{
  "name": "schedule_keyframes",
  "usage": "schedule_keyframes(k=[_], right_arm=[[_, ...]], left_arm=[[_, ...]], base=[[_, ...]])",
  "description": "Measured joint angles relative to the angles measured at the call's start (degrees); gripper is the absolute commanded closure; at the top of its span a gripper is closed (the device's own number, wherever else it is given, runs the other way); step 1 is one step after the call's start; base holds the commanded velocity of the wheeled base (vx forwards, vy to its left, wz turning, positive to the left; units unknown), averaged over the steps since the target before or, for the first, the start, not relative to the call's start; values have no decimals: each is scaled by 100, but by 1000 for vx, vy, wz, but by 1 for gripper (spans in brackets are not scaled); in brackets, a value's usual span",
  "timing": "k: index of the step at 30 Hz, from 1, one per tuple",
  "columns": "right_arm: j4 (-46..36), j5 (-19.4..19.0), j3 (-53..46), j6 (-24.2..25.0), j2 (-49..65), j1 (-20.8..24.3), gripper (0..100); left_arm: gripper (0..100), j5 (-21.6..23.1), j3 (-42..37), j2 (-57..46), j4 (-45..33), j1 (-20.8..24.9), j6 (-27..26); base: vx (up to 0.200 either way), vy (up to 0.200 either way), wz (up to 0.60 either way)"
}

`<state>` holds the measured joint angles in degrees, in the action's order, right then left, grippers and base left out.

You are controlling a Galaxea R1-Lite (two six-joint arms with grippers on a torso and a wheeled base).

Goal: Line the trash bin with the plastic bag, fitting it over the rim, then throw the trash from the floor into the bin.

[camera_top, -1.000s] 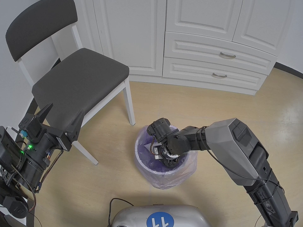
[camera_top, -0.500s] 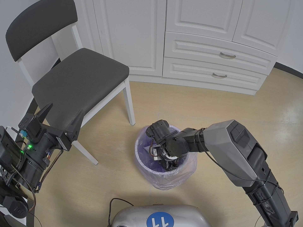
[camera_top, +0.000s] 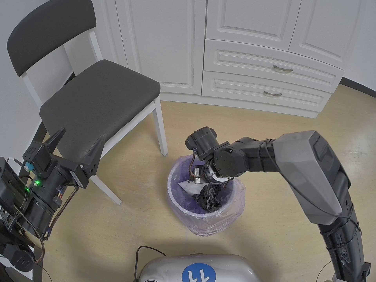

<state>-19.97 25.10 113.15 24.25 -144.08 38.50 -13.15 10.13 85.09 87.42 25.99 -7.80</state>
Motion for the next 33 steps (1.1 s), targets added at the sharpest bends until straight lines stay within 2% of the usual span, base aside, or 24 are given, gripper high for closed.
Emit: schedule_keyframes(k=[3, 7, 10, 14, 18, 23, 33], right_arm=[[-50, 276, -293, 2, 233, 0, 0], [139, 547, -1164, 24, 684, 2, 0], [588, 657, -1966, 29, 1095, 6, 0], [1601, 747, -3182, -79, 1818, -52, 0], [2532, 703, -4251, -334, 2561, -156, 0], [3647, 475, -5654, -802, 3769, -328, 0], [4712, 29, -7556, -1716, 6450, -642, 0]], left_arm=[[0, -1, -5, 0, 0, 5, -2], [0, 0, -24, -1, 2, 18, -2], [0, -1, -44, 0, 2, 29, 1], [0, -17, -84, 7, -2, 30, 89], [0, -56, -112, 2, -18, 9, 219], [0, -132, -154, -6, -49, -111, 349], [0, -171, -297, -223, -227, -596, 433]], base=[[0, 0, 0], [0, 0, 0], [0, 0, 0], [0, 0, 0], [0, 0, 0], [0, 0, 0], [0, 0, 0]])
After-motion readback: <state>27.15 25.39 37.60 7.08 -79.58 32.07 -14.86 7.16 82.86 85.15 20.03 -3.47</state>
